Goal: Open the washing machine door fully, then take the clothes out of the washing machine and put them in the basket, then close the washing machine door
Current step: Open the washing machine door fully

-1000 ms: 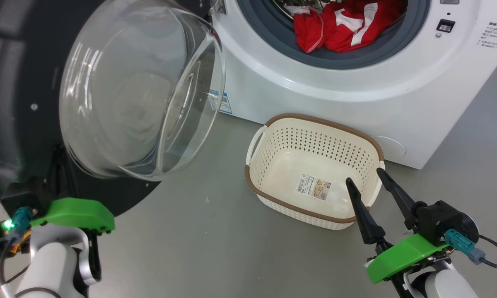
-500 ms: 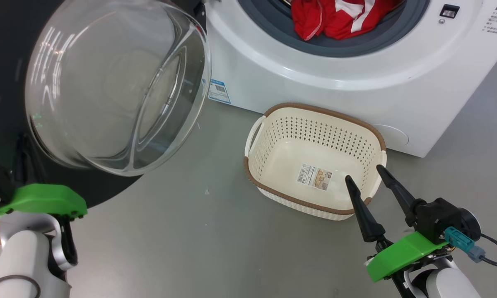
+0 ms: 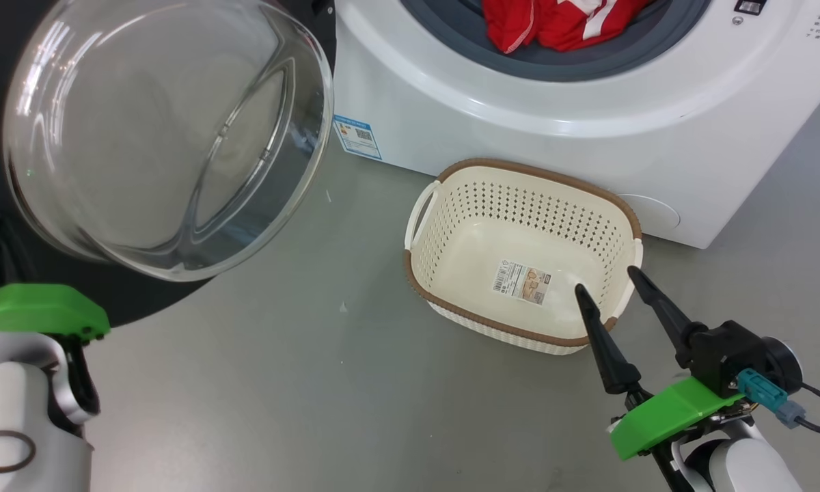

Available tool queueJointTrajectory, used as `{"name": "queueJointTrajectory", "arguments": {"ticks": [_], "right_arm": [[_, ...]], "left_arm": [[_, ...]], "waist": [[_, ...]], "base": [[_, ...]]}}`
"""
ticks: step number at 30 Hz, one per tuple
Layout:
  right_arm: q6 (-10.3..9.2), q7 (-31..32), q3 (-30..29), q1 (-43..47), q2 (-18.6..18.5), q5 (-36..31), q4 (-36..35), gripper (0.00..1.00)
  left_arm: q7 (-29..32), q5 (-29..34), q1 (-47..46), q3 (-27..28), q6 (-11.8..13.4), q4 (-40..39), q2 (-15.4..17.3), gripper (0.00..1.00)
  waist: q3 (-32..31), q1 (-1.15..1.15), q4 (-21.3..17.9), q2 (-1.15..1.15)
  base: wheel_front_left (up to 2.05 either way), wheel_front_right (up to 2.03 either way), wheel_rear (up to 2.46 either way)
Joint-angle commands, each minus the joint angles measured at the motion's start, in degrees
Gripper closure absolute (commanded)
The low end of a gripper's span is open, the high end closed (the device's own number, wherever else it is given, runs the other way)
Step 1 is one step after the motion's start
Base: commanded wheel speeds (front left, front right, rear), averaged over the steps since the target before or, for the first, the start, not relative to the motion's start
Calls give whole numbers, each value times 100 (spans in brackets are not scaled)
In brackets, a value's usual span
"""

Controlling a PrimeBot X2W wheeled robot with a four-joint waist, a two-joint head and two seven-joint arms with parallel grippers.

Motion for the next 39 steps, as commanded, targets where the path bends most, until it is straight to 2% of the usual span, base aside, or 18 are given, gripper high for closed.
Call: {"name": "queueJointTrajectory", "arguments": {"ticks": [1, 12, 19, 20, 22, 23, 35, 39], "right_arm": [[36, 16, 120, -224, 20, -15, -178, 0], [36, -7, 83, -293, 20, 14, -146, 0], [36, -129, -4, -348, 20, 100, -55, 0], [36, -152, -24, -359, 20, 110, -41, 0], [36, -202, -67, -380, 20, 139, 0, 0], [36, -229, -95, -385, 20, 154, 15, 0], [36, -564, -421, -382, 20, 295, 290, 0], [36, -677, -488, -405, 20, 290, 380, 0]], "left_arm": [[-28, 69, -219, 326, -22, -30, 339, 100], [-28, 232, -361, 651, -175, 206, 294, 100], [-28, 404, -267, 768, -334, -32, 121, 100], [-28, 465, -237, 765, -334, -88, 119, 86], [-28, 556, -141, 777, -336, -236, 96, 25], [-28, 611, -76, 779, -330, -343, 82, 0], [-28, 951, 819, 562, -394, -2152, -297, 0], [43, 822, 988, 433, -529, -2667, -426, 0]], "waist": [[14, 0, 1, 0], [26, 0, -68, 0], [-25, 0, -123, 0], [-39, 0, -136, 0], [-76, 0, -167, 0], [-97, 0, -181, 0], [-403, 0, -378, 0], [-481, 0, -501, 0]], "base": [[0, 0, 0], [0, 0, 0], [0, 0, 0], [0, 0, 0], [0, 0, 0], [0, 0, 0], [0, 0, 0], [0, 0, 0]]}}
